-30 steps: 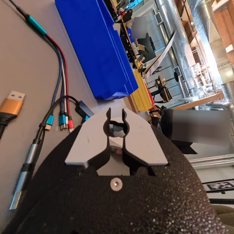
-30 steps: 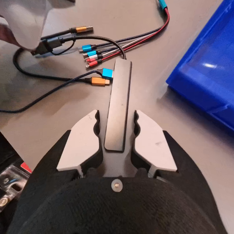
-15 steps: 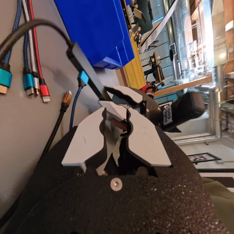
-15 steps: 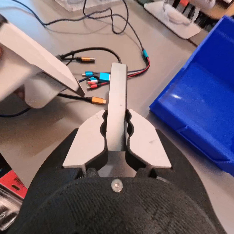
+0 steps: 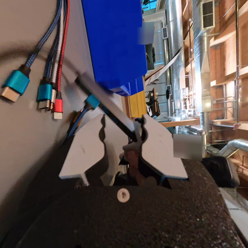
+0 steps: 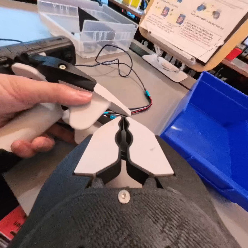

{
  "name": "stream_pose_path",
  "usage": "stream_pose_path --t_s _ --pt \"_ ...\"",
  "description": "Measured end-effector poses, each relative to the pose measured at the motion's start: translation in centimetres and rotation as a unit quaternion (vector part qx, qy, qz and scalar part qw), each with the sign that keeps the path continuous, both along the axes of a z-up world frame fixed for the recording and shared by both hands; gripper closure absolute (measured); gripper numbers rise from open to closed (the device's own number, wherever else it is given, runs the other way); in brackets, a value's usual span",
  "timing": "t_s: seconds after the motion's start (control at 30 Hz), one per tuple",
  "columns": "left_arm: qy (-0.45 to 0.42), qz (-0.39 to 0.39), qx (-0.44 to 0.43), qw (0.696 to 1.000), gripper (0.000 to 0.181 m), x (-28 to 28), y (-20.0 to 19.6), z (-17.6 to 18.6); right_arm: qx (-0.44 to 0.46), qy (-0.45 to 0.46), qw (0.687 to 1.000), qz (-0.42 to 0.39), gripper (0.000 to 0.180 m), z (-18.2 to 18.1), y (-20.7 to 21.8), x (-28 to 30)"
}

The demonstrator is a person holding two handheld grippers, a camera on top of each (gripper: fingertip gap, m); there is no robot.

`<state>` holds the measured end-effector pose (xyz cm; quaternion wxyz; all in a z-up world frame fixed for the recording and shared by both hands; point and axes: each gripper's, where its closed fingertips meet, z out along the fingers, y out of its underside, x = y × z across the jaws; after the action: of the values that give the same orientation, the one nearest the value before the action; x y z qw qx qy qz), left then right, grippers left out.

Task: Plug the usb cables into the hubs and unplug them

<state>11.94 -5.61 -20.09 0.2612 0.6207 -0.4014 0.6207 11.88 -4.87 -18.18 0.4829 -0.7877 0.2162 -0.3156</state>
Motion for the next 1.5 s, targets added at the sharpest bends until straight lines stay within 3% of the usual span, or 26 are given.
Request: stream_pose_path --t_s 0.13,0.2,0.23,0.3,0.37,0.47,0.63,0.77,0.9,1.07,1.2,1.3,1.5 --pt "-0.008 0.01 0.005 1.0 0.146 0.3 0.2 0.0 -0.054 0.013 0.998 -0.01 0.177 -1.3 -1.0 0.6" --pt "0.006 0.015 0.027 1.0 0.132 0.5 0.5 -0.7 -0.079 0.049 0.995 -0.028 0.143 -3.1 -2.4 1.4" --pt "0.01 0.016 0.023 1.0 0.132 0.4 0.5 -0.9 -0.063 0.053 0.996 -0.03 0.138 -3.1 -2.8 1.6" --pt "0.004 0.02 0.023 1.0 0.153 0.6 0.8 -1.2 0.008 0.077 0.997 -0.009 0.141 -2.6 -2.4 1.3" --pt "-0.001 0.03 0.039 0.999 0.169 1.0 1.2 -1.6 0.05 0.128 0.99 0.015 0.129 -2.9 -2.0 0.9" --pt "-0.022 0.03 0.028 0.999 0.17 1.1 1.2 -1.3 0.036 0.15 0.988 0.023 0.113 -3.9 -2.3 0.7" --pt "-0.063 0.037 0.059 0.996 0.171 1.1 1.4 -0.9 0.022 0.1 0.994 0.026 0.122 -3.3 -1.2 0.6" --pt "-0.068 0.061 0.033 0.995 0.171 1.2 2.2 0.6 0.0 0.035 0.999 0.005 0.119 -2.6 -1.1 1.3" --pt "-0.054 0.055 -0.03 0.997 0.172 0.8 2.6 3.5 0.043 -0.062 0.997 0.018 0.113 -0.1 -0.5 1.1" --pt "-0.062 0.018 -0.02 0.998 0.172 -0.3 2.0 5.4 0.085 -0.136 0.986 0.043 0.105 1.8 0.2 0.5" --pt "-0.069 0.008 -0.003 0.998 0.172 -1.0 1.6 5.6 0.135 -0.141 0.979 0.051 0.107 2.8 0.1 0.5" --pt "-0.07 -0.001 0.009 0.997 0.172 -1.4 1.0 5.3 0.146 -0.16 0.975 0.056 0.118 3.3 0.2 0.4" --pt "-0.069 0.013 0.013 0.997 0.172 -1.0 1.3 5.1 0.138 -0.162 0.975 0.063 0.119 3.2 0.5 0.6"
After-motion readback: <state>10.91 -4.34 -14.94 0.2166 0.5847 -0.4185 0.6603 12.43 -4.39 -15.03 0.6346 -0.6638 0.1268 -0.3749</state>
